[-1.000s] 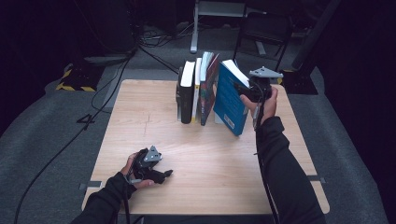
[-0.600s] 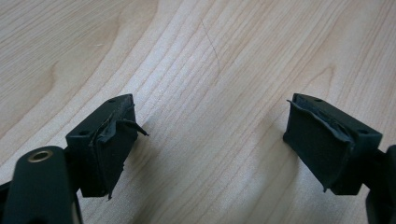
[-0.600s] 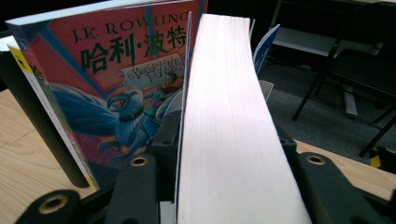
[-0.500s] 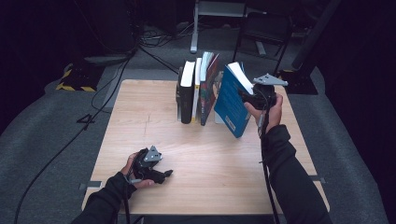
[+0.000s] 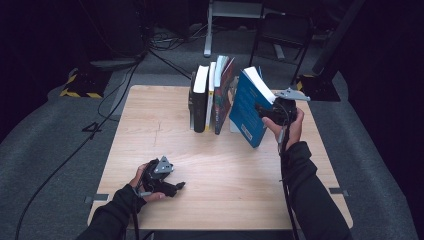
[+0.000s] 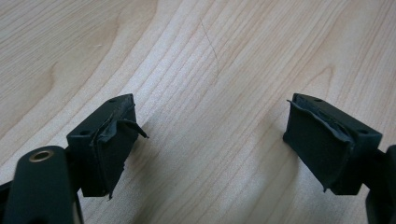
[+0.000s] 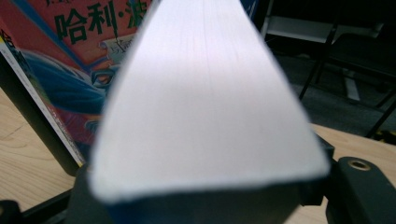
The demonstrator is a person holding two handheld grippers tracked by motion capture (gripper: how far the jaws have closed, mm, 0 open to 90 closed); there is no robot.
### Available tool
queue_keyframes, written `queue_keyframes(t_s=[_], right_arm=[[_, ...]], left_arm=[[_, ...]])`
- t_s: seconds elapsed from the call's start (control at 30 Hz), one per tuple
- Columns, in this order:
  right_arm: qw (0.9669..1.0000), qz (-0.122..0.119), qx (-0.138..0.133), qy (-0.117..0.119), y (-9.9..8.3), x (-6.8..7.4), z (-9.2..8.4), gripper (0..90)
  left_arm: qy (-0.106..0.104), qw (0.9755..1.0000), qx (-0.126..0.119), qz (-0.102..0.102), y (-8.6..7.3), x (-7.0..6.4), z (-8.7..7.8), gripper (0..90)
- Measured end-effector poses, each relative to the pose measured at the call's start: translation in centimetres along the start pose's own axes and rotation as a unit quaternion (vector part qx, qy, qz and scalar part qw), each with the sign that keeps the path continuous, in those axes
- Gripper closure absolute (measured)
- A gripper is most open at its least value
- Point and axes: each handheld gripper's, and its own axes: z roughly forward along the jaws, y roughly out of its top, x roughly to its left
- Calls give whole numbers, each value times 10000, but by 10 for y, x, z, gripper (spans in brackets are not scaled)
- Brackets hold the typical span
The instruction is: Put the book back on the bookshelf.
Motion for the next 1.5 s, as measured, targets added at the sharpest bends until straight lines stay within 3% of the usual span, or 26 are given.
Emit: queue_keyframes(t_s=[0.1, 0.2, 0.27, 0.37, 0.47, 0.6, 0.7, 0.77, 0.97, 1.1, 1.37, 1.5], right_arm=[[9999, 69, 81, 55, -9, 1, 5, 384], [9999, -28, 156, 38, -18, 5, 8, 461], [9999, -58, 95, 88, -20, 7, 8, 563], [9998, -190, 1, 47, -21, 10, 8, 588], [9998, -161, -43, 97, -21, 9, 10, 601], [9997, -102, -223, -11, -23, 10, 14, 607], [9992, -55, -322, -245, -22, 16, 19, 608], [9984, -178, -377, -373, -18, 22, 23, 607], [9976, -41, -416, -561, -15, 30, 39, 607], [9975, 13, -413, -565, -13, 29, 42, 605], [9977, -176, -287, -585, -9, 31, 46, 587], [9984, -142, -199, -502, -9, 29, 43, 534]], left_arm=[[-1, 10000, -1, 6, 0, 0, 0, 172], [-2, 10000, -1, 7, 0, 0, 0, 172], [-1, 10000, -6, 14, 0, 0, 0, 173], [-2, 10000, -3, 20, 0, 0, 0, 173], [-6, 10000, -1, 29, 0, 0, 0, 172], [-14, 10000, -5, 33, 0, 0, 0, 173], [-16, 10000, -2, 33, 1, 0, 0, 174], [-22, 10000, -4, 47, 1, -1, 0, 174], [-50, 10000, -1, 75, 0, -1, 0, 174], [-67, 9999, -5, 74, 0, -1, 0, 172], [-89, 9999, -5, 85, 1, -2, 1, 173], [-91, 9999, -5, 84, 1, -2, 1, 172]])
